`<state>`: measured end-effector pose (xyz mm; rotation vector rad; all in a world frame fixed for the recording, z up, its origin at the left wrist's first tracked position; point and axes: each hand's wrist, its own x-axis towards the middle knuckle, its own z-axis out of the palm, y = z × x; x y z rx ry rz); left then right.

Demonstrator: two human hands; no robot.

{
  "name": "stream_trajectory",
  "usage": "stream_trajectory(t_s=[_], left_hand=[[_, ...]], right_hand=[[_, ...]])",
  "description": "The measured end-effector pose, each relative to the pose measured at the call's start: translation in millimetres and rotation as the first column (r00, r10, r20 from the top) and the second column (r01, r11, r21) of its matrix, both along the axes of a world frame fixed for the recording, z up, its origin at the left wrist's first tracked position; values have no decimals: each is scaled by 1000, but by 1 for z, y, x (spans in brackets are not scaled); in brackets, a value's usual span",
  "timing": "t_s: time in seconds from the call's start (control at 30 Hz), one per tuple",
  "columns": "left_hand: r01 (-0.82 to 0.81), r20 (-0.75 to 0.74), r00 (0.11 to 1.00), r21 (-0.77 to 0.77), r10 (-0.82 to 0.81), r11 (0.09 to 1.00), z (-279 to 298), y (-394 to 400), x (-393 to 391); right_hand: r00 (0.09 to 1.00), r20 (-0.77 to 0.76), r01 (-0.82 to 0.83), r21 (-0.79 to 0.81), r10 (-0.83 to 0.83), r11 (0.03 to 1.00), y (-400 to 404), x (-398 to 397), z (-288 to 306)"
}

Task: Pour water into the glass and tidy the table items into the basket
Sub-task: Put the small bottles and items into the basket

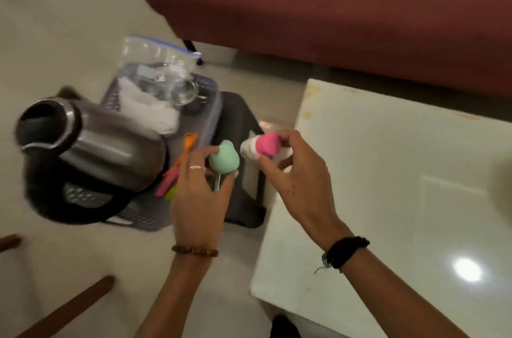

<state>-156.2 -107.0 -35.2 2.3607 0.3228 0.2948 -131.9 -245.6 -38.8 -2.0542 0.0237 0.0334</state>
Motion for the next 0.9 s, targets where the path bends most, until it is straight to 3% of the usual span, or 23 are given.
stream_trajectory(t_s=[0.1, 0.2, 0.37, 0.5, 0.6, 0.73, 0.83, 0.9], left_hand=[[-125, 46, 991, 58, 122, 991, 8, 59, 13], [-153, -53, 986, 65, 157, 986, 2, 103, 19], [42, -258, 966, 158, 0, 987, -30, 125, 44], [254, -386, 918, 386, -95, 887, -59, 113, 75], [291, -471, 880, 423, -66, 858, -76, 107, 92], [227, -501, 865, 354, -20, 907, -92, 103, 99], [192, -423, 906, 359, -25, 913, -91, 99, 93], [164, -289, 955, 312, -70, 936, -81, 91, 81]], right_hand=[[994, 85, -74, -4, 74, 997, 56, 28, 6], [988, 91, -120, -79, 127, 990, 96, 52, -1], [967, 57, -206, -407, 250, 890, 128, 90, -34], [964, -11, -212, -634, 266, 744, 140, 111, -54], [971, -54, -208, -664, 231, 718, 143, 119, -62], [965, -67, -230, -688, 254, 689, 141, 122, -67], [965, 4, -209, -596, 264, 775, 129, 115, -66], [967, 89, -172, -474, 241, 864, 117, 103, -61]])
